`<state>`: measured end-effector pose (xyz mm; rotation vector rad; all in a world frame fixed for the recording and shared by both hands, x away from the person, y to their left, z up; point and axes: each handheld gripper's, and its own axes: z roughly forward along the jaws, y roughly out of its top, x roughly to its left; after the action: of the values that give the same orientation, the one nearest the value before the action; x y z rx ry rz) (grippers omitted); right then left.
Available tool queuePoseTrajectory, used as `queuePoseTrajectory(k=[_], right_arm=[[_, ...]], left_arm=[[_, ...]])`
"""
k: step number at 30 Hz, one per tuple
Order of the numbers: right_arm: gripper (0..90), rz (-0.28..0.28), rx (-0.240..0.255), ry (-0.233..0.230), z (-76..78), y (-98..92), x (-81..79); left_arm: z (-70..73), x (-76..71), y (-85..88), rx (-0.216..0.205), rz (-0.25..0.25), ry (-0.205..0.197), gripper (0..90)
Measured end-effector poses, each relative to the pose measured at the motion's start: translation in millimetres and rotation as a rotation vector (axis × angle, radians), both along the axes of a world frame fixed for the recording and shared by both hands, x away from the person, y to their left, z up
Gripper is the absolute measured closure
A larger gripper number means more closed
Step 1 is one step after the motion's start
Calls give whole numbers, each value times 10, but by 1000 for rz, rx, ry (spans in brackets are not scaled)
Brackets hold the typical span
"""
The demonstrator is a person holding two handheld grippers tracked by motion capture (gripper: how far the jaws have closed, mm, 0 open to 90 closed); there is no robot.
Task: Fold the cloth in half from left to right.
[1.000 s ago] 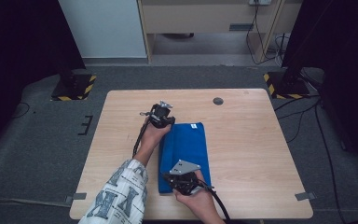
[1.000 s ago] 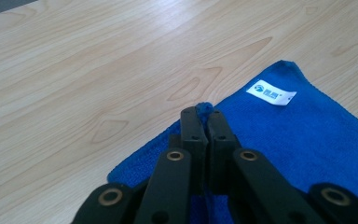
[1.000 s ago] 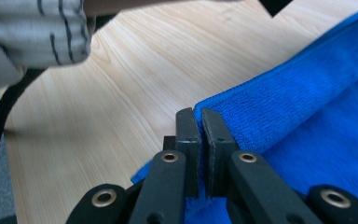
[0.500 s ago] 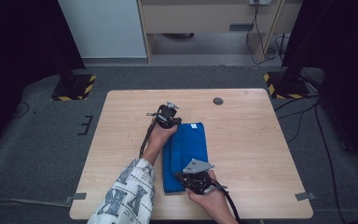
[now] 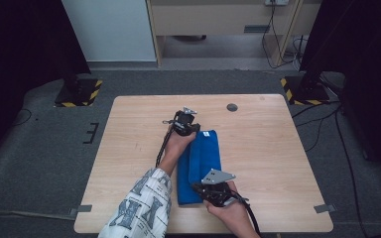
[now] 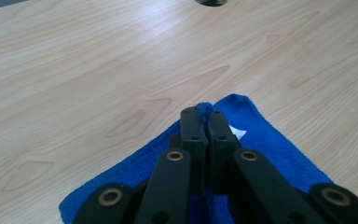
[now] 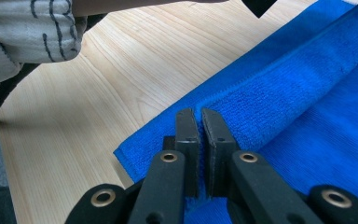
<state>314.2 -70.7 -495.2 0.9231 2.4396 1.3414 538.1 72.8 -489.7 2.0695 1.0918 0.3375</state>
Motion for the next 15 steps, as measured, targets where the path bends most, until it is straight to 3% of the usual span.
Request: queuePoseTrajectory(k=[10,15], right_arm=[[856,-29,3,34,-79,-185,22],[850,-47,11,39,-61,-279,41]], left_arm=[[-110,56,-254,31,-8,11,875],[-137,80,-290,17,15,15,875]])
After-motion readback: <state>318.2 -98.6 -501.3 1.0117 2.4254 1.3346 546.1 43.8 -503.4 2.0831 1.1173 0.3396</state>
